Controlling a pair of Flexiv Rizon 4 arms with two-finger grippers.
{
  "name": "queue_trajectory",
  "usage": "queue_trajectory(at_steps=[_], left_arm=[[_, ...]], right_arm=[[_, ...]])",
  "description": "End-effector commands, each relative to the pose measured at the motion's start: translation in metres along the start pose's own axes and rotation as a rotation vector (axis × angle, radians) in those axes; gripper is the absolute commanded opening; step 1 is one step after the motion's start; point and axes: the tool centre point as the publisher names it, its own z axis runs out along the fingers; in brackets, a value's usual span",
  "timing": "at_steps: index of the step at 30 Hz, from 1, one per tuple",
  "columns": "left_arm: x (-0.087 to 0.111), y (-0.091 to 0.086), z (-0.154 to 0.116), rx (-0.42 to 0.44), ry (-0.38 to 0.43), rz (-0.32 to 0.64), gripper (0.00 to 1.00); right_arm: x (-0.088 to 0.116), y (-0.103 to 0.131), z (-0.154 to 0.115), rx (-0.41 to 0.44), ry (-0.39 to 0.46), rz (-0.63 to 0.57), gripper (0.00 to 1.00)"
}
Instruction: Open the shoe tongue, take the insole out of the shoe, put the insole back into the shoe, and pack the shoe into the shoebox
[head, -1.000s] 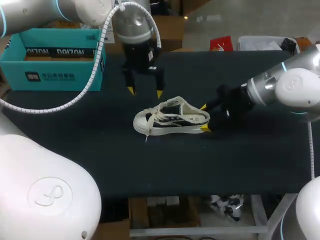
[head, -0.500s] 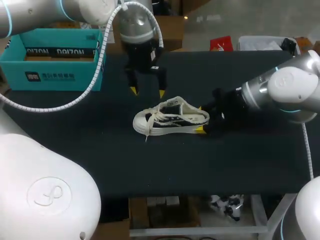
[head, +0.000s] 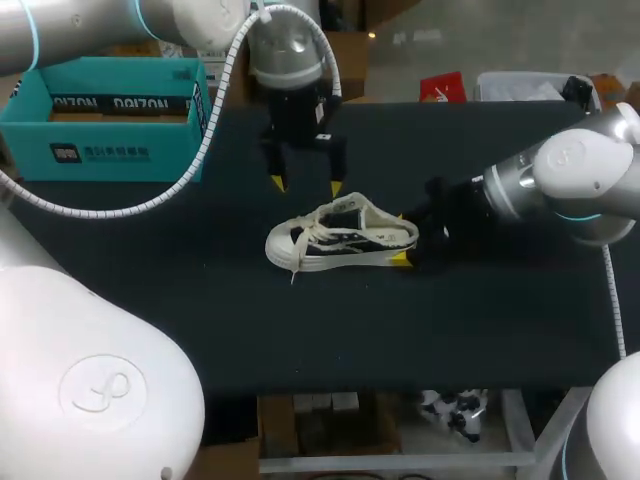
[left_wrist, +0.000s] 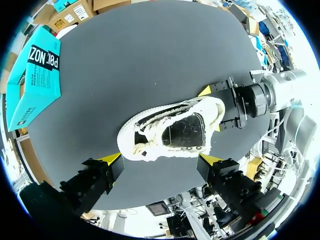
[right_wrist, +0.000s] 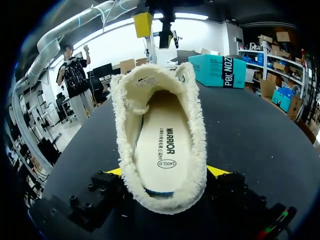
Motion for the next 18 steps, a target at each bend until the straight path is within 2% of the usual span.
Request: queue_trajectory(at_steps=[1, 7, 18], left_arm=[[0.024, 0.006, 0.0, 0.03, -0.067, -0.014, 1.0], [0.046, 0.0, 0.012, 0.037, -0.118, -0.035, 0.99], [0.057, -0.02, 0.036, -0.002, -0.174, -0.094, 0.93]], right_arm=[[-0.003, -0.004, 0.009, 0.013, -0.012, 0.005, 0.0], [-0.003, -0.004, 0.009, 0.013, -0.012, 0.005, 0.0], [-0.003, -0.004, 0.009, 0.013, -0.012, 0.005, 0.0]])
